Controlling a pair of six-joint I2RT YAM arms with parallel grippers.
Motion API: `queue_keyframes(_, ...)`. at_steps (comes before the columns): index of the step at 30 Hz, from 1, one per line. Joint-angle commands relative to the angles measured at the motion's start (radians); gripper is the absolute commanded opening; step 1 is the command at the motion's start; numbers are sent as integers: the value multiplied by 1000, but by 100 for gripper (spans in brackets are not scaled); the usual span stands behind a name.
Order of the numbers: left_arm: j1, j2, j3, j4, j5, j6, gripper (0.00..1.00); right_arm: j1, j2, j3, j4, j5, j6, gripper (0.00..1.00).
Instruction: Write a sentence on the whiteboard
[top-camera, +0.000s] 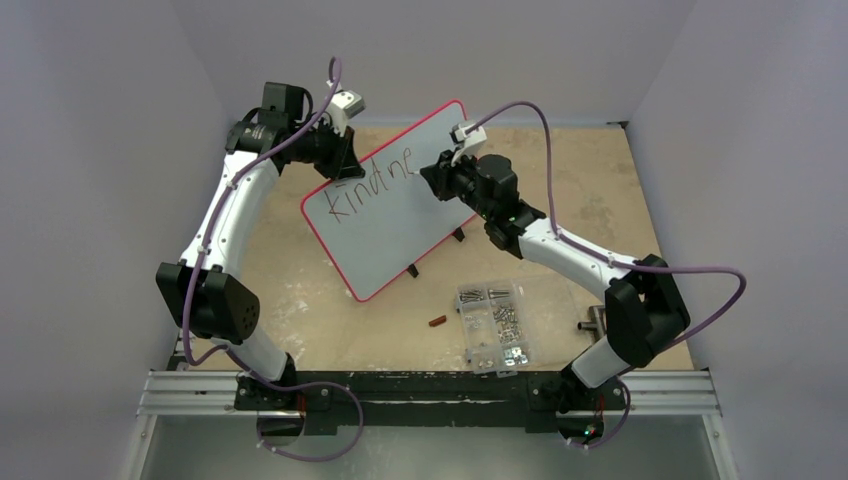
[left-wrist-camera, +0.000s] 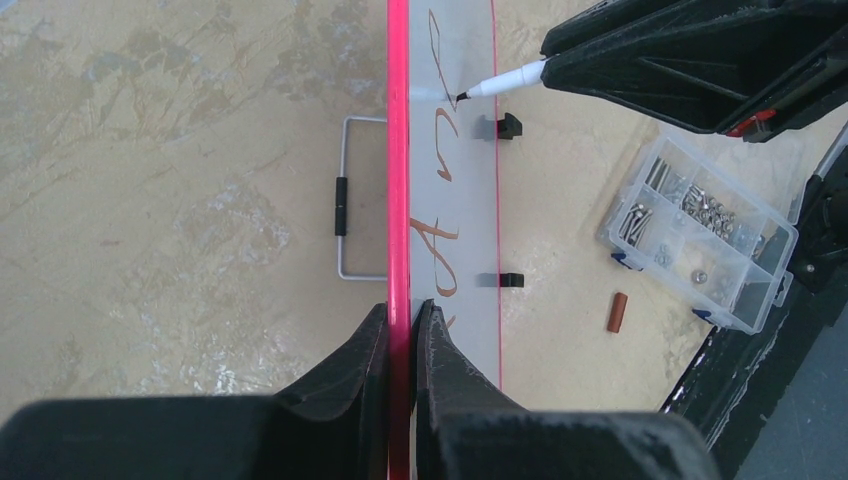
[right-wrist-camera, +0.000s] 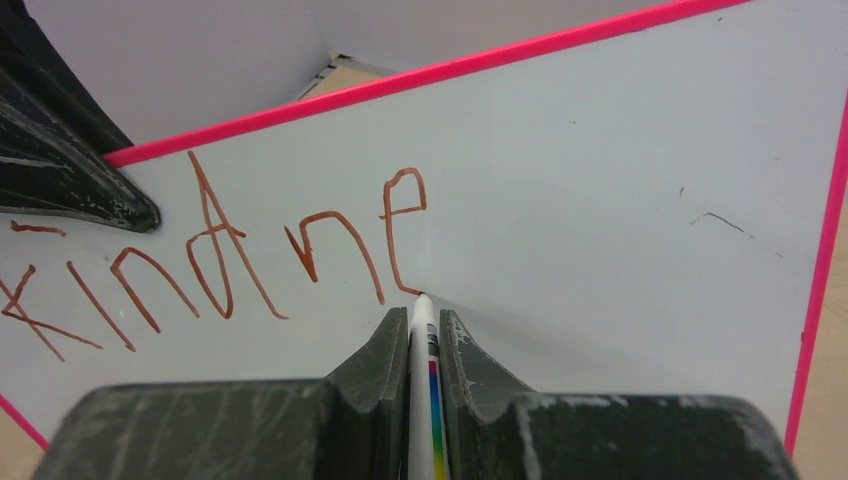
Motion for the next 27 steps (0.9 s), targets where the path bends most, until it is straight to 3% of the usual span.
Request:
queue_keyframes(1,-10,-17,-15,-36,-58,87,0,-3,-24,48,-17,81,-13,0)
queue_keyframes(27,-12,-18,-15,-37,-61,88,0,-20,-77,90,32,138,-30,0)
